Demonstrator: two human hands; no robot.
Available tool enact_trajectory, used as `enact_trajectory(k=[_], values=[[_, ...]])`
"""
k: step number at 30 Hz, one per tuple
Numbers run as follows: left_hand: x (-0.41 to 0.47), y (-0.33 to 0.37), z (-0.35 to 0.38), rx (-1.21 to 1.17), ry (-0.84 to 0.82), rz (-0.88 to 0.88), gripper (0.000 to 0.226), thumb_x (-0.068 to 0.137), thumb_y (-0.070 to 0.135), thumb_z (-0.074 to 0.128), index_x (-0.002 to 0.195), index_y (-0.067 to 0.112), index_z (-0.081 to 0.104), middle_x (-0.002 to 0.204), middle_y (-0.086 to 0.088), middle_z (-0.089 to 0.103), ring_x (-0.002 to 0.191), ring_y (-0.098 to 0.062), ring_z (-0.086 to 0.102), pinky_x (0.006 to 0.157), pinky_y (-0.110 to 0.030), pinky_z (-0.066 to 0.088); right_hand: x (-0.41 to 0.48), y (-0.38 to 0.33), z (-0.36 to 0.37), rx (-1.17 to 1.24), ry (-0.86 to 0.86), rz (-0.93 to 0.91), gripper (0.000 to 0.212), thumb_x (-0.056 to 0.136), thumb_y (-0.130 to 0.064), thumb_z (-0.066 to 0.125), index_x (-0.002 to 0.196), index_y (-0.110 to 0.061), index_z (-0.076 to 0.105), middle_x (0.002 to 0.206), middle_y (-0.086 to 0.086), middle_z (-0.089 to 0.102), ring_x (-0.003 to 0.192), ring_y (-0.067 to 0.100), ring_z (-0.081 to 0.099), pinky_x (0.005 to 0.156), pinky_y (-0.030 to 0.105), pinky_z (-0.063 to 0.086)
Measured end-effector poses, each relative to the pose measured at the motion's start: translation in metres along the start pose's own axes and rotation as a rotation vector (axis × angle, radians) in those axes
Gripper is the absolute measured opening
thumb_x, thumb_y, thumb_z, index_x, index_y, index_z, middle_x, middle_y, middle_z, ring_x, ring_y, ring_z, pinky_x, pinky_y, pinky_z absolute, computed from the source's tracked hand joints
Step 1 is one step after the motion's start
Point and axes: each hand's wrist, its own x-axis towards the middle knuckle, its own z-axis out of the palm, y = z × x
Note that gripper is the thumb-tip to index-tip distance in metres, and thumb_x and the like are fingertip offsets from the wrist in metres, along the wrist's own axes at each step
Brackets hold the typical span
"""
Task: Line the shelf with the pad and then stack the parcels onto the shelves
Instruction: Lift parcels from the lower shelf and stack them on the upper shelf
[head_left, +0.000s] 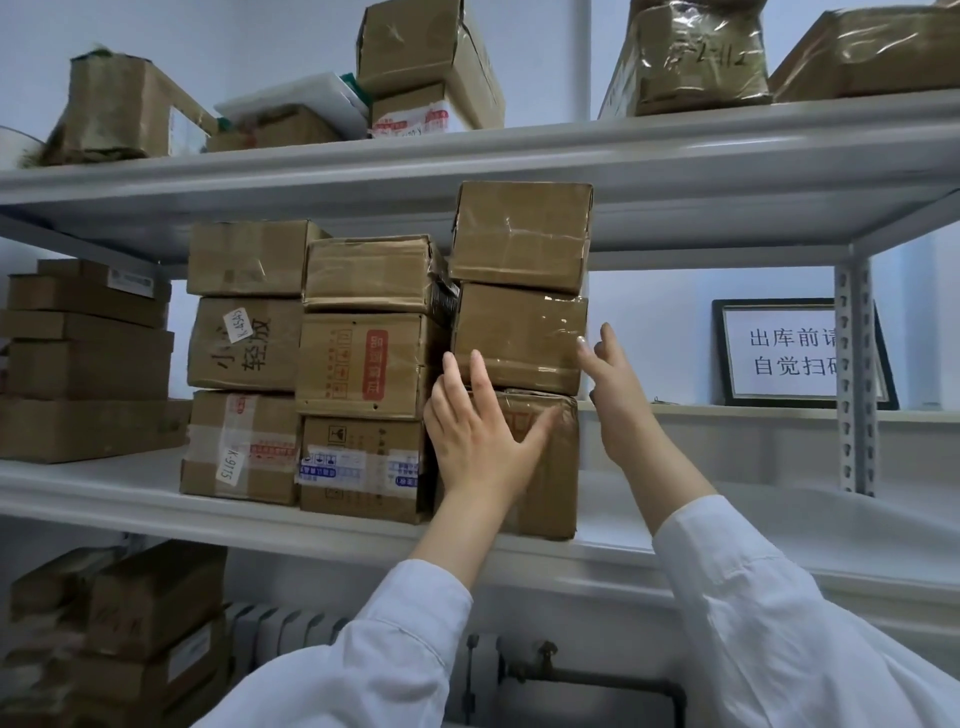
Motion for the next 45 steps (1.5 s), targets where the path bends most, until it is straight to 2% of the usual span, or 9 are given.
enact_trajectory(k=[4,9,13,19,26,27,34,41,45], values=[[-0.013,0.006,-0.006,-0.111,0.026,-0.005,0.087,0.078,0.069,0.024,0.145,0.013,0.026,0.152,-0.02,0.019,0.135,-0.037,0.025,0.11,-0.05,0.021,-0.021,0.013,-0.004,-0.008,0.045,-0.004,0.058,0.099,-0.03,0.045,0.15,-0.022,0.019,0.157,0.005,0.02,0.144,0.018,0.024,0.101,0.024,0.025],[-0.042,0.009,-0.01,-0.333,0.052,0.016,0.071,0.077,0.054,0.035,0.129,0.008,0.05,0.135,-0.014,0.048,0.124,-0.033,0.042,0.104,-0.044,0.032,-0.054,0.033,-0.009,-0.114,0.142,-0.075,0.038,0.097,-0.016,0.049,0.134,-0.008,0.048,0.137,0.007,0.05,0.129,0.019,0.045,0.105,0.028,0.037],[-0.069,0.006,-0.013,-0.5,-0.016,0.05,0.049,0.083,0.04,0.045,0.118,0.008,0.057,0.115,-0.007,0.061,0.11,-0.024,0.053,0.094,-0.033,0.041,-0.076,0.044,-0.016,-0.208,0.131,-0.041,0.035,0.096,-0.014,0.05,0.13,-0.006,0.053,0.123,0.002,0.056,0.112,0.011,0.05,0.098,0.025,0.04],[-0.107,0.015,-0.017,-0.825,-0.153,-0.162,0.006,0.09,0.016,0.056,0.092,0.019,0.061,0.085,0.004,0.065,0.081,-0.01,0.06,0.076,-0.028,0.05,-0.12,0.063,-0.04,-0.244,0.131,0.01,0.02,0.095,-0.011,0.05,0.111,-0.008,0.063,0.102,0.0,0.062,0.1,0.013,0.056,0.084,0.019,0.043],[-0.114,0.027,-0.017,-1.264,-0.37,-0.537,0.023,0.095,0.009,0.045,0.076,0.013,0.058,0.069,-0.004,0.061,0.056,-0.01,0.055,0.055,-0.016,0.044,-0.143,0.073,-0.046,-0.255,-0.006,0.125,0.017,0.095,-0.008,0.049,0.095,-0.003,0.065,0.078,0.002,0.062,0.07,0.006,0.056,0.053,0.003,0.039],[-0.177,0.056,0.006,-1.289,-0.594,-0.688,0.024,0.095,0.009,0.044,0.076,0.013,0.058,0.066,-0.002,0.061,0.053,-0.008,0.055,0.055,-0.017,0.044,-0.195,0.099,-0.091,-0.331,0.055,0.308,0.02,0.096,-0.009,0.049,0.101,0.0,0.066,0.08,0.001,0.062,0.07,0.005,0.056,0.053,0.002,0.039],[-0.195,0.059,0.025,-1.311,-0.667,-0.881,0.025,0.094,0.017,0.045,0.075,0.015,0.06,0.06,0.005,0.066,0.051,-0.007,0.057,0.057,-0.022,0.044,-0.204,0.122,-0.128,-0.504,-0.042,0.492,0.035,0.094,-0.025,0.054,0.126,-0.01,0.057,0.118,0.005,0.061,0.105,0.015,0.055,0.078,0.02,0.041],[-0.246,0.091,0.073,-1.251,-0.903,-1.114,0.024,0.094,0.02,0.044,0.074,0.015,0.057,0.046,0.009,0.063,0.036,0.0,0.053,0.042,-0.012,0.04,-0.229,0.177,-0.189,-0.568,0.14,0.683,0.049,0.092,-0.029,0.058,0.135,-0.01,0.048,0.137,0.01,0.052,0.124,0.023,0.05,0.091,0.03,0.042],[-0.268,0.106,0.097,-1.205,-0.988,-1.238,0.024,0.094,0.022,0.044,0.074,0.017,0.057,0.044,0.01,0.062,0.051,-0.005,0.054,0.051,-0.018,0.039,-0.236,0.199,-0.212,-0.651,0.192,0.708,0.052,0.09,-0.035,0.058,0.136,-0.015,0.047,0.138,0.01,0.051,0.122,0.026,0.052,0.096,0.034,0.043]])
